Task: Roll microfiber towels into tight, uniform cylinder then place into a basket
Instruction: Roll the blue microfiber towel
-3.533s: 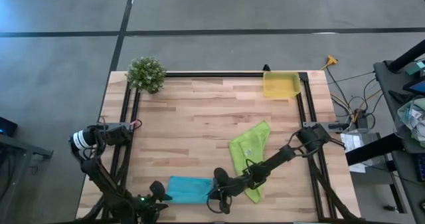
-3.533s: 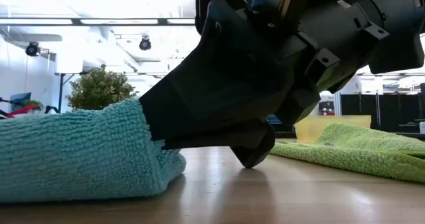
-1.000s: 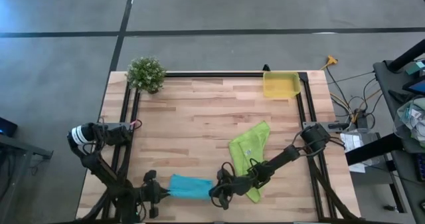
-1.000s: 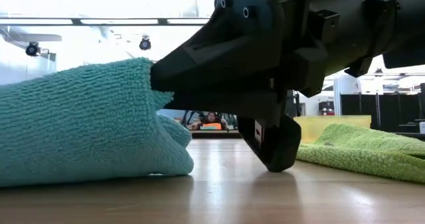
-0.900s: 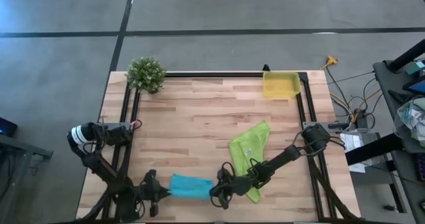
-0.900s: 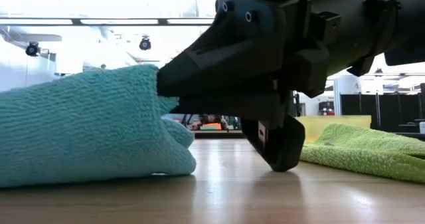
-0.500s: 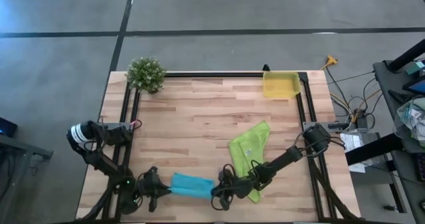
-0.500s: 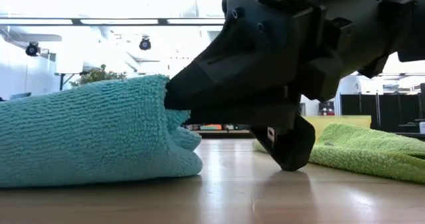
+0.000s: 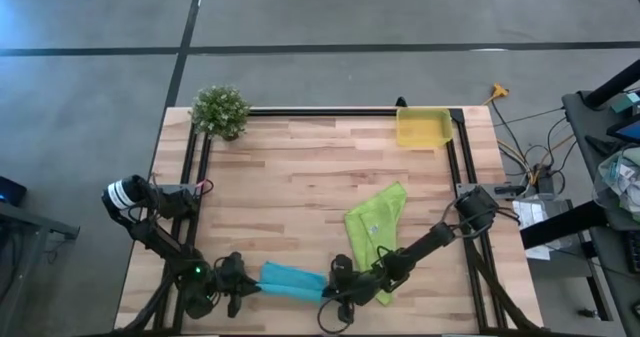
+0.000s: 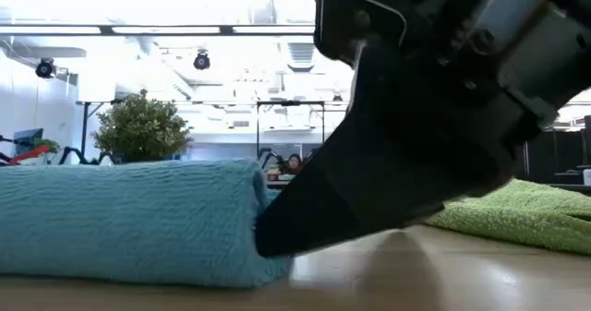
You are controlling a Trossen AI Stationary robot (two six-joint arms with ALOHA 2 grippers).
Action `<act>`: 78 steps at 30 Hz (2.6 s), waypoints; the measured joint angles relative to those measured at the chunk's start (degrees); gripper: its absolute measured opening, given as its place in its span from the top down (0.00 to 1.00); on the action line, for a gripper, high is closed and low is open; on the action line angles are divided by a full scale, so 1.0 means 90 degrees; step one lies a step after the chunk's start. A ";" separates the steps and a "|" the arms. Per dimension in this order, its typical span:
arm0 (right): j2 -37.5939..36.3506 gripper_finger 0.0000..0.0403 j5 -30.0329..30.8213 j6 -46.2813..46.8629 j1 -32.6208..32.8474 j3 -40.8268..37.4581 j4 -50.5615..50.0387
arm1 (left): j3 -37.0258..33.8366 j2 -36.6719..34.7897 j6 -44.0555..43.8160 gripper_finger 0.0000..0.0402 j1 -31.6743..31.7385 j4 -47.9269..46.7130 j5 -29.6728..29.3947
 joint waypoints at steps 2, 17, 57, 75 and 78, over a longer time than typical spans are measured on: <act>-0.0038 0.91 0.0052 -0.0368 0.0008 0.0161 -0.0434 | 0.0000 0.0000 0.0005 0.98 0.0000 -0.0019 0.0014; -0.0425 0.63 0.1841 -0.4528 0.0590 0.2053 -0.4738 | -0.0012 -0.0041 0.0012 0.98 0.0000 -0.0057 0.0121; 0.1003 0.75 0.3805 -1.2507 0.0621 0.3086 -0.4325 | -0.0308 -0.1192 -0.1011 0.98 0.0935 -0.0364 0.2065; 0.0986 0.77 0.2993 -1.2110 0.0504 0.3086 -0.3577 | -0.0306 -0.1195 -0.1160 0.98 0.1087 -0.0188 0.2185; 0.0948 0.82 0.2823 -1.1409 0.0456 0.3086 -0.3615 | -0.0306 -0.1197 -0.1198 0.98 0.1088 -0.0190 0.2205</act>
